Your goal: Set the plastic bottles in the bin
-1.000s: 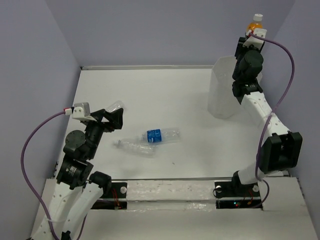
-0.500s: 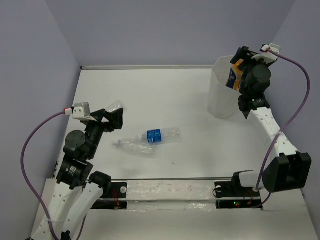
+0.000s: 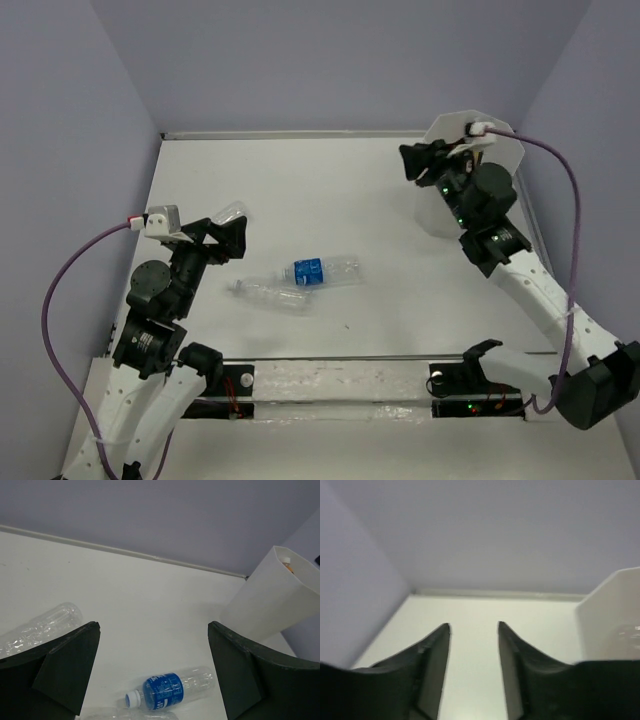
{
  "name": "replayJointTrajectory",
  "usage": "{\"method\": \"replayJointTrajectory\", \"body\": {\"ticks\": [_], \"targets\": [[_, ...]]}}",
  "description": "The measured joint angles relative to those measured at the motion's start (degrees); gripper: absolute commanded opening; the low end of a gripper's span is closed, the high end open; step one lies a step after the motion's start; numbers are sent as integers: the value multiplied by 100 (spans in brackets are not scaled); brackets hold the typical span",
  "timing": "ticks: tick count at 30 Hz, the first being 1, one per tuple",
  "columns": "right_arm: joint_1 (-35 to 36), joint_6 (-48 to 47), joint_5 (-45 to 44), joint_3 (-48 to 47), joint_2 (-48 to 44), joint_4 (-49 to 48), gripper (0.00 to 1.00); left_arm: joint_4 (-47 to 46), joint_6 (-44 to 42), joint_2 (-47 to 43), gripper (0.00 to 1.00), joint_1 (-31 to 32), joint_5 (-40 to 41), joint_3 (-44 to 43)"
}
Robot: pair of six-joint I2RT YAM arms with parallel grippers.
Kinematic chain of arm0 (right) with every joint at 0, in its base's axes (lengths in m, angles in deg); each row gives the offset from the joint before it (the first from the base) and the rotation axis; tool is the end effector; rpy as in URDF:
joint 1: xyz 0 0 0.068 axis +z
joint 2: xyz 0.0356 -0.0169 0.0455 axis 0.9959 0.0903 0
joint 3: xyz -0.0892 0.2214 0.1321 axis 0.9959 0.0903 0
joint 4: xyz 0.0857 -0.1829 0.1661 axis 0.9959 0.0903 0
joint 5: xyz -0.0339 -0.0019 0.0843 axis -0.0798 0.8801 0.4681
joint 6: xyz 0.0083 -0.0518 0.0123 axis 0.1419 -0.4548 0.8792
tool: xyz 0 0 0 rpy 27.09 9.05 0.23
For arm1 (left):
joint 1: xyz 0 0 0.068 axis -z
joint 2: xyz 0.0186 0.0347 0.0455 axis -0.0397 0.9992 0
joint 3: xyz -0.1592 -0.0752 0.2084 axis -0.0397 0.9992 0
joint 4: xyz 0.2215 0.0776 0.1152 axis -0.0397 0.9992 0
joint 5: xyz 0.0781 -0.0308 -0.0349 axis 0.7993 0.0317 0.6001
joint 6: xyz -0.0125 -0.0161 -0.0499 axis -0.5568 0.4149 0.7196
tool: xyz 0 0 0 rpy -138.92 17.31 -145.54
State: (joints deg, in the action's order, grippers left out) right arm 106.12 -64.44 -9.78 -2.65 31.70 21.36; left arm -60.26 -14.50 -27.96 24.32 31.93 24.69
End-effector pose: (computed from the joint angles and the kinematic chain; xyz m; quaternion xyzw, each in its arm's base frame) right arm 0.2327 0.0881 0.4211 0.0035 0.6317 0.2332 0.7393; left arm 0.0980 -0.0357 0.3692 -0.0286 0.6398 -0.2433 0.7284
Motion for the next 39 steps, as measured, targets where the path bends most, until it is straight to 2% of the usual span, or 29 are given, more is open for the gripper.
{"method": "replayJointTrajectory", "body": {"ticks": [1,3,5,6,7,10,11,17,24,32,36,39], "targets": [[481,-57,164,15,155,199,26,2,0,0,99,0,0,0],[1088,-210,382,13,551,435,25,2,0,2,99,-2,4,0],[1703,-555,634,-11,1126,815,40,2,-2,2,99,-2,13,0],[1939,-752,754,-17,1462,1036,62,2,0,2,99,-4,22,0],[2098,-942,863,-17,1698,1187,71,2,0,4,99,-4,24,0],[2452,-1526,1362,-17,2356,1729,91,2,-2,4,99,-35,31,0],[2498,-1685,1493,-22,2496,1864,93,4,-4,4,99,-42,42,0],[2575,-2326,1904,-710,3145,2601,94,7,-11,4,99,-42,70,0],[2911,-2802,1727,-1316,3790,2929,94,46,-39,0,99,-81,188,0],[2922,-3272,1353,-1554,4382,3611,94,46,-42,-2,99,-90,197,0],[2924,-3386,1182,-1705,4607,3738,88,46,-42,-2,99,-90,197,0],[2922,-3460,1025,-1862,4819,3759,76,46,-42,-2,99,-90,195,0]]}}
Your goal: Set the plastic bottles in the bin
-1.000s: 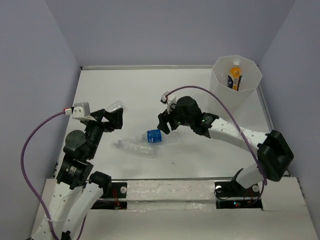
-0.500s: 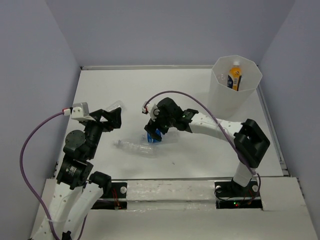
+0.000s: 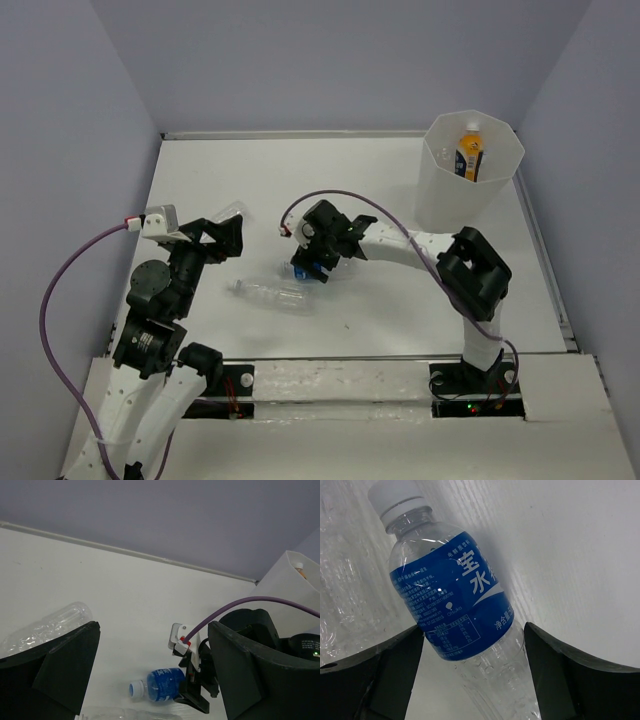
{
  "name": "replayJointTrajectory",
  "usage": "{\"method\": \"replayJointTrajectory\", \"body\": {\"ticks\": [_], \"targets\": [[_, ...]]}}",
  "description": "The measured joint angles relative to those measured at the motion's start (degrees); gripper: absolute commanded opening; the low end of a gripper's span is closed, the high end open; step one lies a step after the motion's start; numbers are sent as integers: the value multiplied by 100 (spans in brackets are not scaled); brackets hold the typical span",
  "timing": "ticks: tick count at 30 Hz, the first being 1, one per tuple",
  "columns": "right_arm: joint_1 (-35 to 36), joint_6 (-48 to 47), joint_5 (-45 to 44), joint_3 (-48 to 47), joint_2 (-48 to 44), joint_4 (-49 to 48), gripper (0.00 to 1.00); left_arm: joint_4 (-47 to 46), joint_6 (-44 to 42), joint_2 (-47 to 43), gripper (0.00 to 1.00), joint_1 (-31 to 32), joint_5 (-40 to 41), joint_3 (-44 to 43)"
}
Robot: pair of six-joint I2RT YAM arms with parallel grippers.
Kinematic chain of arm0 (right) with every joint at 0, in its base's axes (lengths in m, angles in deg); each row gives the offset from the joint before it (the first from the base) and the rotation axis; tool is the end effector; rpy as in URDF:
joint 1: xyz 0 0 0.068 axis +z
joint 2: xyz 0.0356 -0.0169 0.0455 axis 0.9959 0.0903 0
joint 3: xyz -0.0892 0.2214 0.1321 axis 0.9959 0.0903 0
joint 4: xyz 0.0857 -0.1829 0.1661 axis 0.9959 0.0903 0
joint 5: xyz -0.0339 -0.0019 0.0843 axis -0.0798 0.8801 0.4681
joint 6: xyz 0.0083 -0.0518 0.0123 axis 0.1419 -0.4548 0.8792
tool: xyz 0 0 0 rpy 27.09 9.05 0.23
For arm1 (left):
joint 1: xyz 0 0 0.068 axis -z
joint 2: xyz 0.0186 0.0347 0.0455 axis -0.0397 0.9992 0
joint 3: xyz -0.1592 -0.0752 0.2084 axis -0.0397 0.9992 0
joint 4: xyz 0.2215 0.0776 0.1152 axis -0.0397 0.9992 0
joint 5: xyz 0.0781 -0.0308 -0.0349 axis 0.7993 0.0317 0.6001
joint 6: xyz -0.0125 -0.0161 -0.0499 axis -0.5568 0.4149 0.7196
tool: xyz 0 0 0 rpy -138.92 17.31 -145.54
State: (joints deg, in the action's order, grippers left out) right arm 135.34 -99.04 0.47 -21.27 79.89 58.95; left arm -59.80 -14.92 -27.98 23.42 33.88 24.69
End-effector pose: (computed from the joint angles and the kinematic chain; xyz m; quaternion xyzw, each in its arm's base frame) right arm 0.2593 0.3209 0.1960 -0.5474 0.7809 0.1336 0.2694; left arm 0.0989 -0.0330 0.3684 -0.0442 0.6421 -0.2233 0.7320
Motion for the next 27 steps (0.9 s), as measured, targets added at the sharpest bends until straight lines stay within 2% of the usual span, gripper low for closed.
{"method": "replayJointTrajectory", "body": {"ticks": [2,3,7,15,17,20,27], "targets": [[-24,-50,-66,-131,90,-2,69,0,0,0,99,0,0,0],[-50,-70,-111,-184,127,-31,61,0,0,0,99,0,0,0],[-203,-72,-168,-232,188,-142,42,0,0,0,99,0,-4,0],[-501,-31,-332,-227,103,-273,40,0,0,0,99,0,-4,0],[-514,2,-369,-179,-26,-334,37,0,0,0,99,0,-7,0],[-514,127,-402,39,-544,-555,30,0,0,0,99,0,-7,0],[-562,439,-678,369,-2282,-1403,30,-2,0,0,99,24,-33,0]]}}
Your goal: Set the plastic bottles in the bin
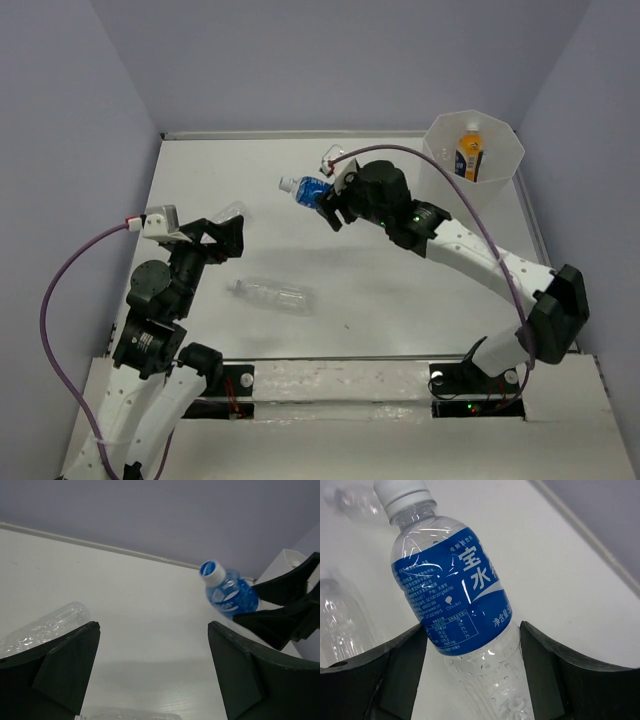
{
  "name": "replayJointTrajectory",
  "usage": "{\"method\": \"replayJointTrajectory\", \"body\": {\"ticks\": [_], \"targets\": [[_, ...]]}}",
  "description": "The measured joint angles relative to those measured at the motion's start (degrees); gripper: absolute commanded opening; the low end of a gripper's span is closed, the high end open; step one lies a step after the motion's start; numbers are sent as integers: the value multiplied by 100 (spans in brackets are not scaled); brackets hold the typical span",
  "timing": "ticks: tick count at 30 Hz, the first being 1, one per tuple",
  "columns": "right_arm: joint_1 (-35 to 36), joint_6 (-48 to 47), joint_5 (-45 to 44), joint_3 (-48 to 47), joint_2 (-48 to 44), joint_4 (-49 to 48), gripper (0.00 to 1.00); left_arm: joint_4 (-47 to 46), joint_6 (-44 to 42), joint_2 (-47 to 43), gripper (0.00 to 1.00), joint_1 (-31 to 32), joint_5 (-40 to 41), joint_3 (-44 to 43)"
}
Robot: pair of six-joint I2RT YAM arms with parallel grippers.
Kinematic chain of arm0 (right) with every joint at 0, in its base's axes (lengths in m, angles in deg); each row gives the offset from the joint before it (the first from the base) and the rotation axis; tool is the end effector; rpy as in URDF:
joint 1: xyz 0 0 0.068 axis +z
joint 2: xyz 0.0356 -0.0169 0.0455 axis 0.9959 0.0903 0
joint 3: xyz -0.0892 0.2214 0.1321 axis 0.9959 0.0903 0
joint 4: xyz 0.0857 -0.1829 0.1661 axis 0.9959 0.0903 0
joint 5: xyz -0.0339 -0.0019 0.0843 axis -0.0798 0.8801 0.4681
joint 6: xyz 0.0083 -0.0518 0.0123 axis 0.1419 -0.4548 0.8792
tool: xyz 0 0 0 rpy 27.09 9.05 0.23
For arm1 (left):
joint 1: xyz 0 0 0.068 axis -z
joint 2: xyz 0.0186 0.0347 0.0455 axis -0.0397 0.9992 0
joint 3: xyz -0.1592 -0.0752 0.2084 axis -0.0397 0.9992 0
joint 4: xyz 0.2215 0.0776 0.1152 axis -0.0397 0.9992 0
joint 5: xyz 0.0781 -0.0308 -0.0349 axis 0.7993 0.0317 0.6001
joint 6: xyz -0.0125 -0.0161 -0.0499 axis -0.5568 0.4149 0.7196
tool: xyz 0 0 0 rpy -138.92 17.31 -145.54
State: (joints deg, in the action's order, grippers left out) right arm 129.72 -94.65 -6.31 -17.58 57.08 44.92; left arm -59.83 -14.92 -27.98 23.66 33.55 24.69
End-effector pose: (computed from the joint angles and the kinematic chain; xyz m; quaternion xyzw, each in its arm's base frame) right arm 0.2554 0.2540 0.3429 -0.4011 0.7274 0.1481 0.5367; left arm 0.0987 -0.0336 0.3684 -0.0406 0.6421 -0.2267 0.7312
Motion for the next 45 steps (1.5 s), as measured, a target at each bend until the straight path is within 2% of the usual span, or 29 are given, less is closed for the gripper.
{"method": "replayJointTrajectory", "body": {"ticks": [5,10,13,16,22,28,30,33,34,36,38,45], "targets": [[-247,74,-614,203,-1095,-911,30,0,0,-9,99,7,-11,0],[-1600,256,-1276,236,-1716,-2111,29,-2,2,-68,99,61,-15,0],[-2277,332,-1738,221,-1652,-2592,29,0,2,-79,99,79,-15,0],[-2664,435,-2004,219,-1401,-2826,29,-2,0,-81,99,81,-13,0],[-3416,929,-2218,365,-1025,-2868,30,-2,-2,-83,99,179,0,0],[-3993,1530,-2243,883,-1051,-2876,35,0,-11,-151,99,232,15,0],[-4050,1637,-2269,997,-1058,-2872,42,0,-11,-151,99,245,17,0],[-4057,1762,-2350,1049,-1060,-2852,63,0,-13,-155,99,256,35,0],[-4057,1823,-2400,1073,-1067,-2852,79,0,-15,-157,99,256,39,0],[-4054,1952,-2487,1158,-1110,-2855,89,2,-15,-173,99,256,55,0],[-4050,2135,-2605,1270,-1193,-2826,92,0,-15,-188,99,256,55,0],[-4050,2365,-2809,1261,-1440,-2732,93,4,-17,-190,99,264,57,0]]}}
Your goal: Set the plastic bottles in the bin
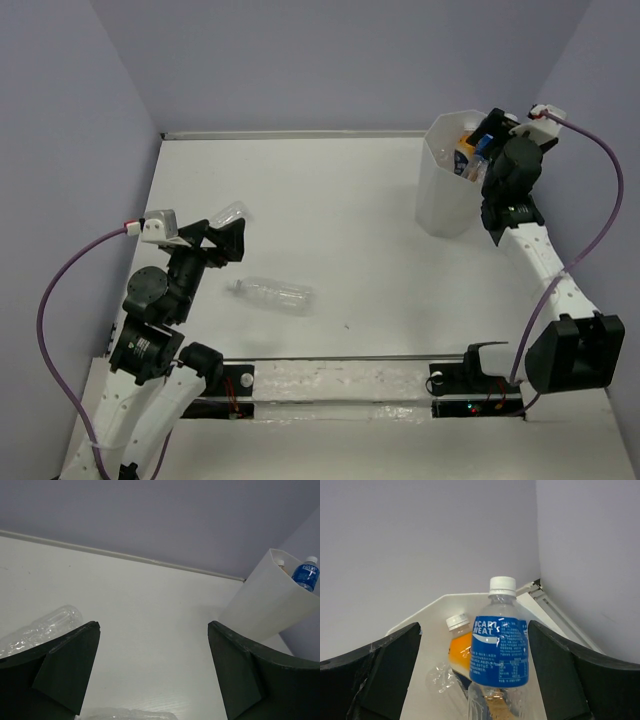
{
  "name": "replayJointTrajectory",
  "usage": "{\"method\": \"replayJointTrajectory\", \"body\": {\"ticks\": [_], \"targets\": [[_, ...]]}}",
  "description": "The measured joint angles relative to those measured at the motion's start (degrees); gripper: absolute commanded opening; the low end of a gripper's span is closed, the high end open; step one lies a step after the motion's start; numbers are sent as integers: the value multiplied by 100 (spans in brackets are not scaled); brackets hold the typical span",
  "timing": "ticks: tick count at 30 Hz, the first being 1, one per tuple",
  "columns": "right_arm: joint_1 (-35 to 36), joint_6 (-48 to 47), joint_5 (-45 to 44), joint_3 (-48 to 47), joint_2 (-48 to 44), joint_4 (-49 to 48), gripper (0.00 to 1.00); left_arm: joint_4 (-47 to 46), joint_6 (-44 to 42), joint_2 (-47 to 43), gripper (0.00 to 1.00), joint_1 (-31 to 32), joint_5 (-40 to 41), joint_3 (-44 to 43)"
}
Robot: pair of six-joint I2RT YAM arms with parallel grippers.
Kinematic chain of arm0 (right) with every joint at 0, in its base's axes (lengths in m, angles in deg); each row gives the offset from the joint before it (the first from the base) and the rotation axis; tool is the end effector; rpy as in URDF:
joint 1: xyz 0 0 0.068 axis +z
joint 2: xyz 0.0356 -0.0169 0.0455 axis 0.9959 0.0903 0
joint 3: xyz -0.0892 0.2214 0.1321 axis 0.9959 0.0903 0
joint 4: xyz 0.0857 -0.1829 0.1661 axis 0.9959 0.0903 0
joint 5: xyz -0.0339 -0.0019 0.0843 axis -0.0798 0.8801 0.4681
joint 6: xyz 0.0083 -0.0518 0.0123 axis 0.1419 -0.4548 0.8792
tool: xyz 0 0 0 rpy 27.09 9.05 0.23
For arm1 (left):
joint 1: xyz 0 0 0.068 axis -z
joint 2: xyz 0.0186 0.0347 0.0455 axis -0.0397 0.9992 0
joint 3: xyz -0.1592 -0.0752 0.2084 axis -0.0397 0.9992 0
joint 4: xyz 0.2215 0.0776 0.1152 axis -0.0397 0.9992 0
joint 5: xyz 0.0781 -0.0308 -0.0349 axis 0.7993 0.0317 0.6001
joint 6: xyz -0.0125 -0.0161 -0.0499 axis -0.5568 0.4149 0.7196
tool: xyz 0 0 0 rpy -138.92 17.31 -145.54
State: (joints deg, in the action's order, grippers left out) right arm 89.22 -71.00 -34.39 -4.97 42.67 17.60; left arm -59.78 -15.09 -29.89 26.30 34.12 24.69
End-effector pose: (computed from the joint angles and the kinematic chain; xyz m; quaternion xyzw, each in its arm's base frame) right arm 0.2982 0.0059 0.3933 0.2185 0.6327 -0.0693 0.7396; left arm 0.0894 -0.0343 0.3710 -0.0299 0.6304 -0.2440 0.7363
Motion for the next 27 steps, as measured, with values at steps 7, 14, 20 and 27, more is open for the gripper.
{"method": "replayJointTrajectory", "body": {"ticks": [7,14,20,27], "targets": [[0,234,538,-72,-533,278,88,0,0,2,99,0,4,0],[1403,424,2761,-376,-839,793,92,7,0,17,99,-39,79,0],[3517,155,4214,-533,413,1453,97,114,74,85,99,-105,577,0],[4876,-623,4695,-1036,2140,2546,99,433,498,173,99,-168,1488,-9]]}}
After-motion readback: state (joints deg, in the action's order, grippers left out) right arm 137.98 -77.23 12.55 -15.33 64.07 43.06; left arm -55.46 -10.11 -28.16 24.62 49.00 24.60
